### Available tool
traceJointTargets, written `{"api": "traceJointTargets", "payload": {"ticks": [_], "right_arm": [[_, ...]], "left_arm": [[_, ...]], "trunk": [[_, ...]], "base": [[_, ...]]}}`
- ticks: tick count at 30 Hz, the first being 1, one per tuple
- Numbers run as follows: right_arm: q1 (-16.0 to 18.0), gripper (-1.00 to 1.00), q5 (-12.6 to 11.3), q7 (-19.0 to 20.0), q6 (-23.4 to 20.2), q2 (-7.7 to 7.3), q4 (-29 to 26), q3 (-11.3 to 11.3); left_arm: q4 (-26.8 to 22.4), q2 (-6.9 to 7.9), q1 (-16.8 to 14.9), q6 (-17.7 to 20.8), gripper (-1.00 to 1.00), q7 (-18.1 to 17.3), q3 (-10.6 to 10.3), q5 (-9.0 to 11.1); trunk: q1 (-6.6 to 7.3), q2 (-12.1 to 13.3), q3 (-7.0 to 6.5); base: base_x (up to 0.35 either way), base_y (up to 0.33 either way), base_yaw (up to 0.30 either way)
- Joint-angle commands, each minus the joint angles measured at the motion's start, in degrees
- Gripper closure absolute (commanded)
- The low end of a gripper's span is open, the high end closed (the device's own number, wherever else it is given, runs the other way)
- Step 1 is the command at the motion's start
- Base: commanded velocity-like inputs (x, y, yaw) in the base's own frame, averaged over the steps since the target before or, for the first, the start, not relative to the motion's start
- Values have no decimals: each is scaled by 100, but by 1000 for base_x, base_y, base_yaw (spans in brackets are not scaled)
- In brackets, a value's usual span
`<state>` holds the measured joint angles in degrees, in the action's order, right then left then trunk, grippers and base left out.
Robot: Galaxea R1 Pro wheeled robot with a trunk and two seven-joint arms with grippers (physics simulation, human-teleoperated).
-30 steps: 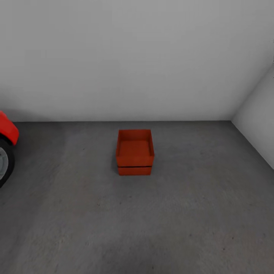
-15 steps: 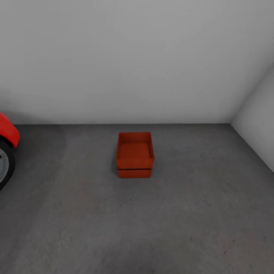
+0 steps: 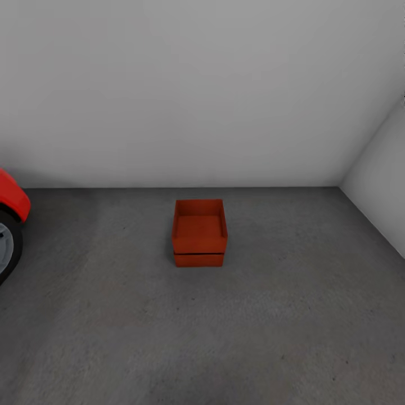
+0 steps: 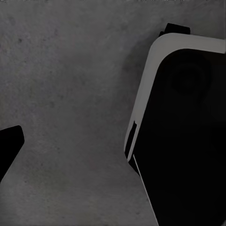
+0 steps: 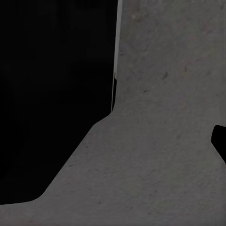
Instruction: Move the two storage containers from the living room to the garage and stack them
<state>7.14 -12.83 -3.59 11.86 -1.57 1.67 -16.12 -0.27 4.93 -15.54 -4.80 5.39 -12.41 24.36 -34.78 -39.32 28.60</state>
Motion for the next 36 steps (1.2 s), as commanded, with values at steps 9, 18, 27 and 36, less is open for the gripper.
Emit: {"api": "traceJointTargets", "payload": {"ticks": [9,18,27,36], "right_arm": [[6,-100,-45,5,0,-1,18,-49],[6,-100,-42,8,-16,6,18,-55],[6,-100,-11,-22,-15,64,18,-88],[6,-100,-97,42,36,35,15,-64]], "left_arm": [[0,0,-2,-12,-100,15,-49,45],[0,0,-2,-12,-100,15,-48,43],[0,0,-2,-12,-100,15,-47,43],[0,0,-2,-12,-100,15,-48,45]], "trunk": [[-1,-4,-79],[-1,-4,-163],[-1,-4,-246],[-1,-4,-330]], "base": [[0,0,0],[0,0,0],[0,0,0],[0,0,0]]}}
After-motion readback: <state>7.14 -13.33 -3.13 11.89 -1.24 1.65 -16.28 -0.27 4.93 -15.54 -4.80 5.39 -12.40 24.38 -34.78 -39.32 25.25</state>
